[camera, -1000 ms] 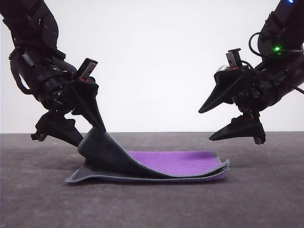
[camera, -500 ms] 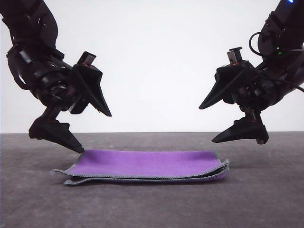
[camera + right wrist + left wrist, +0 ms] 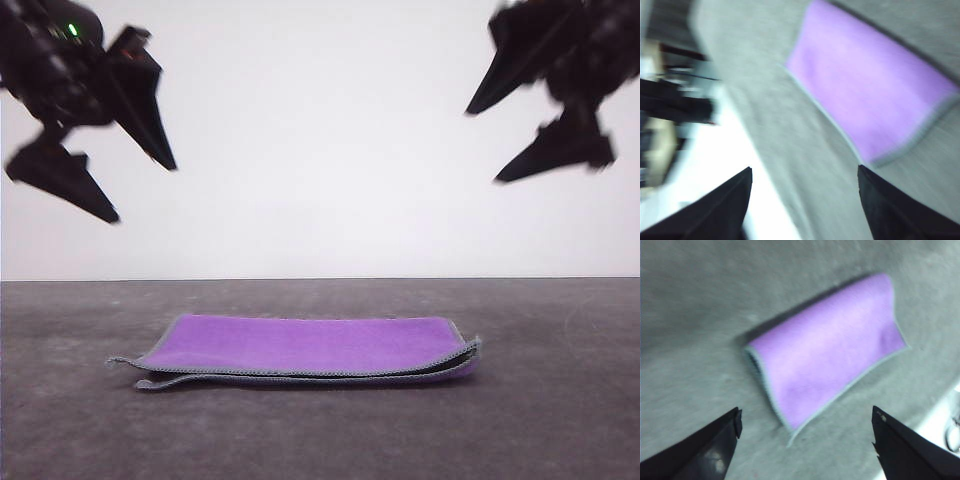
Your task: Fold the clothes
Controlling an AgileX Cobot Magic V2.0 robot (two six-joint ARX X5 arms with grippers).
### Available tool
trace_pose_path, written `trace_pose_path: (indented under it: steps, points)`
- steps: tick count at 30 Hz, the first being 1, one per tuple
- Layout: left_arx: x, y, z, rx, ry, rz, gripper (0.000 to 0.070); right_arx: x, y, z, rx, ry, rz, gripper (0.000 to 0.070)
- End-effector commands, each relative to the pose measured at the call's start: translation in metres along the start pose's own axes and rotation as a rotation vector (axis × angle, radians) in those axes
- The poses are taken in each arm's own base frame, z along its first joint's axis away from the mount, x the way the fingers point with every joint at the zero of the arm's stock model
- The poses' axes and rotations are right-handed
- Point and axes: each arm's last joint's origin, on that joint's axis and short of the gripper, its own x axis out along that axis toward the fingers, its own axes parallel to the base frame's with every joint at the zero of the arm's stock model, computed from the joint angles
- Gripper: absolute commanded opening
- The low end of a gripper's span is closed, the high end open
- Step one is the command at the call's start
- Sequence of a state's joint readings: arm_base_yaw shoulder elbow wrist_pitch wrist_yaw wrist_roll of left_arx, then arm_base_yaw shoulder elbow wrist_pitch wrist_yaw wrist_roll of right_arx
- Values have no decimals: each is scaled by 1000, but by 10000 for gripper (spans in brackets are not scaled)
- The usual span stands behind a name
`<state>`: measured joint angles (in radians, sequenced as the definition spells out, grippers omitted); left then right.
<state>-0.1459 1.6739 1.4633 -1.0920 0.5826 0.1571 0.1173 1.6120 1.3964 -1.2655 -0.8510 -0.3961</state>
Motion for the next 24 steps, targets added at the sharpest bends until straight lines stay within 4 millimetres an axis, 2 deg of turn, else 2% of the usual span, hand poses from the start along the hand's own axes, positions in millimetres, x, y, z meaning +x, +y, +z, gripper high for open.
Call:
trace_pose_path:
  steps: [1,7,10,12,16,24]
  points:
    - [-8,0,3,-8,-27,30,512,-11,13,-3,40,-6,-92,422]
    - [-26,6,-3,-39,-61,64,512,-42,55,-29,24,-76,-326,423]
    - [-29,11,-4,-54,-67,70,512,-44,63,-46,33,-101,-383,423]
    - [-30,13,-4,-61,-74,74,512,-39,60,-56,41,-126,-390,423]
    - [-32,15,-5,-66,-78,77,512,-15,38,-69,108,-178,-383,423]
    - [-32,15,-5,-66,-78,77,512,57,-31,-83,237,-229,-246,423]
